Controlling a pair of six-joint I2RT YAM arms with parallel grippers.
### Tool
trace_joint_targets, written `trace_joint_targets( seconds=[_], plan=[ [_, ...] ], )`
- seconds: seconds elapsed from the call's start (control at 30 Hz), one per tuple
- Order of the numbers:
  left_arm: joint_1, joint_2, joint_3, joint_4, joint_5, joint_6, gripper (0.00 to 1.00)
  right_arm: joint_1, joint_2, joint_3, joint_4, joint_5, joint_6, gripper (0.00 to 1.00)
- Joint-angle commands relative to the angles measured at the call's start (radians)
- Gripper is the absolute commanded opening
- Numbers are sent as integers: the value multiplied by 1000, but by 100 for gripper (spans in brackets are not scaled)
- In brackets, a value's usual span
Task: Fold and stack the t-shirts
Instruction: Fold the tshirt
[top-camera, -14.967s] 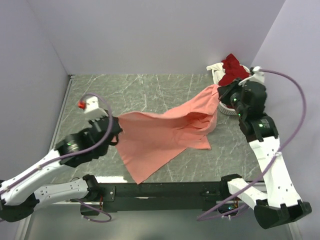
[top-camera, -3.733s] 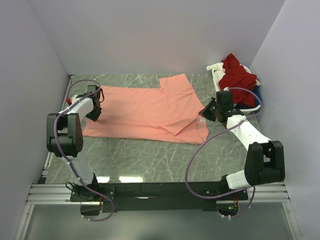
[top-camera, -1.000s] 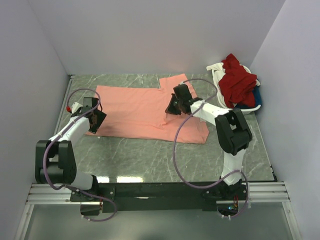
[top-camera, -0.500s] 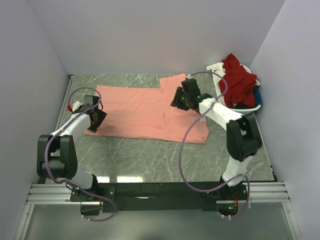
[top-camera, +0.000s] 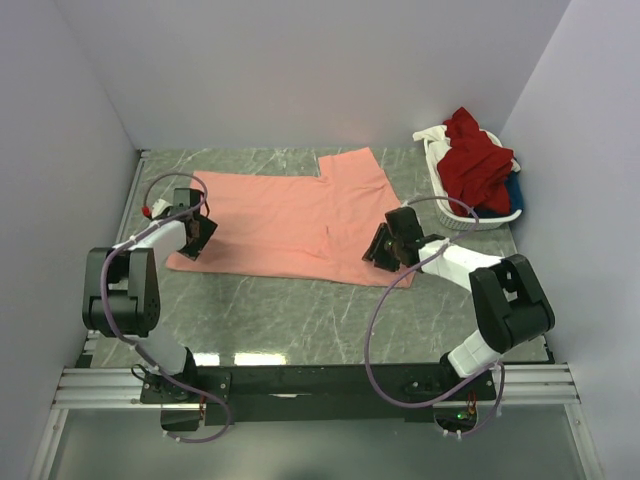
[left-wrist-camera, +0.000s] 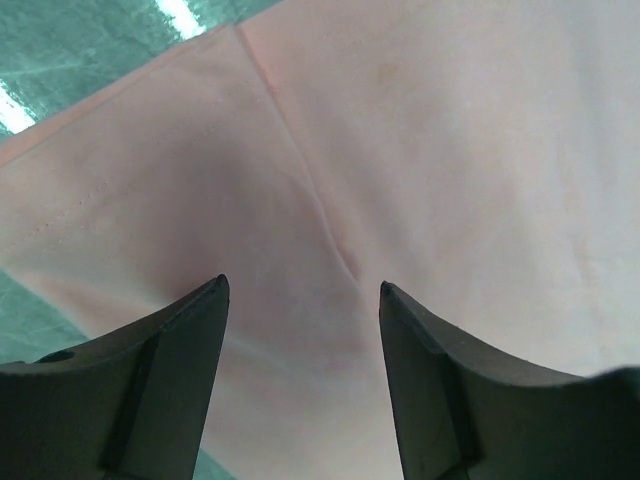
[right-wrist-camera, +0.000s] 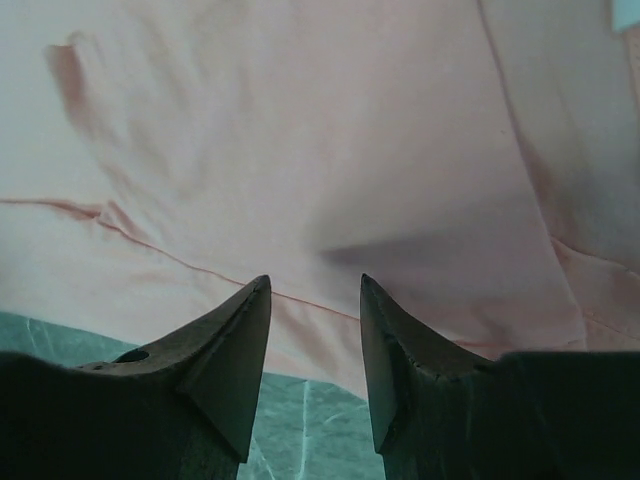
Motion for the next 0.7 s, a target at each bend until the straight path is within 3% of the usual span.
trace_joint_targets(
  seconds=[0.0, 0.3, 0.67],
  plan=[
    [1, 31, -30, 28, 2, -1, 67, -26, -46, -51, 80, -15, 59, 48],
    [-1, 11, -131, -77, -73, -118, 70, -27, -77, -131, -33, 26, 118, 49],
    [2, -225, -337, -141, -126, -198, 72, -29, -230, -273, -165, 37, 150, 49]
  ],
)
